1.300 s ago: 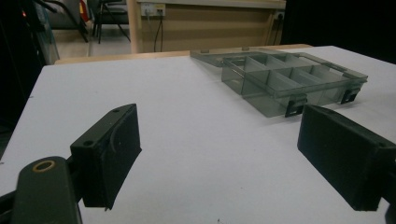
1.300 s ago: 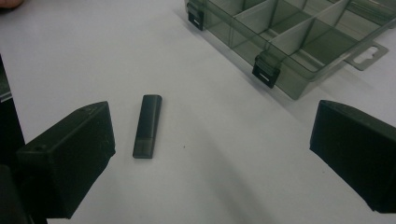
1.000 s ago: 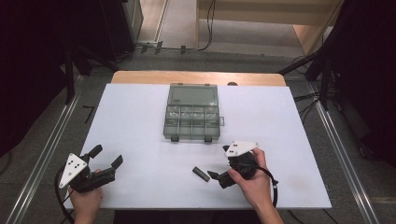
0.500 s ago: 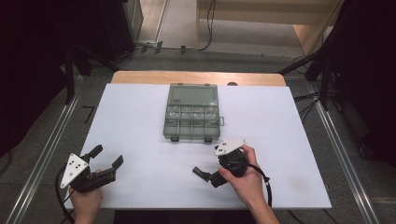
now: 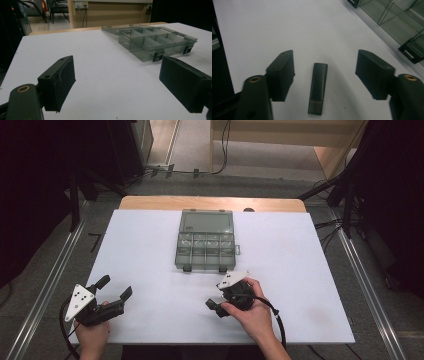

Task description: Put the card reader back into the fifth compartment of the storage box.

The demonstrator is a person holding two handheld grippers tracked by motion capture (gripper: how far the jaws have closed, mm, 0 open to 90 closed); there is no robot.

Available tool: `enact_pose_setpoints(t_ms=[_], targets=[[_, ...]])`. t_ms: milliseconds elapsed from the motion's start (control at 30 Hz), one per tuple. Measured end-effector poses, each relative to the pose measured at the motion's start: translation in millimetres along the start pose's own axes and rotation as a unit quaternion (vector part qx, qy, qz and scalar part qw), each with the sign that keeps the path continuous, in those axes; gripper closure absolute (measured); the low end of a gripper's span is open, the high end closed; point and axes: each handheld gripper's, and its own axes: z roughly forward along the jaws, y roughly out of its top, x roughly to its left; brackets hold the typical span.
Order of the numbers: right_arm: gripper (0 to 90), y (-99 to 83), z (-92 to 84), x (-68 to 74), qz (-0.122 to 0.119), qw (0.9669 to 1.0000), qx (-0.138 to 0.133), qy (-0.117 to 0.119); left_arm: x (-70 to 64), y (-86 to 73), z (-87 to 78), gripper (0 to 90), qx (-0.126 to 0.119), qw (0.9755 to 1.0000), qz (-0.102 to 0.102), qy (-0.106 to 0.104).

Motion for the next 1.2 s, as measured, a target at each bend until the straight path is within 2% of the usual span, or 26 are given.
enact_pose_setpoints(t_ms=[67,100,167,200,233,267,467,567,600,633,733,767,800,933,1033,1200], targets=[[33.6,0.2,1.6,-0.4,0.005,1.0,-0.001,0.002,0.2,0.1,-0.1,13.6,0.0,1.0,0.0,0.0],[39.0,0.8,4.6,1.3,0.006,0.9999,0.006,-0.009,0.4,0.2,-0.3,13.6,0.001,1.0,-0.001,0.0],[41.7,1.3,6.2,2.6,0.006,0.9999,0.01,-0.011,0.5,0.1,-0.3,13.6,-0.001,1.0,-0.002,-0.001],[45.0,1.7,9.4,6.1,0.002,0.9996,0.017,-0.024,0.5,0.1,-0.3,13.6,0.0,1.0,-0.002,-0.001],[45.0,1.7,9.4,6.1,0.002,0.9996,0.017,-0.024,0.5,0.1,-0.3,13.6,0.0,1.0,-0.002,-0.001],[50.6,2.2,13.1,8.1,0.004,0.9991,0.027,-0.032,0.6,0.1,-0.2,13.6,-0.001,1.0,-0.003,-0.001],[61.4,1.4,22.5,10.6,0.007,0.9986,0.048,-0.02,0.9,0.2,-0.4,13.5,-0.001,1.0,-0.004,-0.002],[63.3,0.7,25.4,12.2,0.005,0.9982,0.056,-0.023,0.9,0.2,-0.4,13.5,-0.001,1.0,-0.004,-0.002],[66.6,-0.9,29.0,13.5,-0.002,0.9974,0.067,-0.027,1.0,0.2,-0.4,13.6,-0.001,1.0,-0.004,-0.002],[67.9,-2.8,29.6,14.6,-0.005,0.9973,0.066,-0.032,1.0,0.2,-0.4,13.6,-0.001,1.0,-0.004,-0.002],[67.9,-7.5,29.9,13.6,-0.001,0.9983,0.05,-0.029,1.0,0.1,-0.4,13.6,-0.002,1.0,-0.004,-0.002],[67.9,-7.5,29.9,13.6,-0.001,0.9983,0.05,-0.029,1.0,0.1,-0.4,13.6,-0.002,1.0,-0.004,-0.002],[68.7,-7.9,29.9,10.6,0.008,0.9986,0.049,-0.02,1.0,0.2,-0.3,13.6,-0.001,1.0,-0.003,-0.001],[70.1,-7.0,29.9,10.4,-0.001,0.9983,0.055,-0.022,0.8,0.1,-0.2,13.6,-0.001,1.0,-0.003,-0.001],[70.6,-7.8,29.7,9.9,0.009,0.9986,0.049,-0.019,0.8,0.1,-0.3,13.6,-0.001,1.0,-0.003,-0.001],[70.7,-7.2,28.3,8.2,0.009,0.9988,0.044,-0.019,0.7,0.2,-0.5,13.6,-0.001,1.0,-0.003,-0.001]])
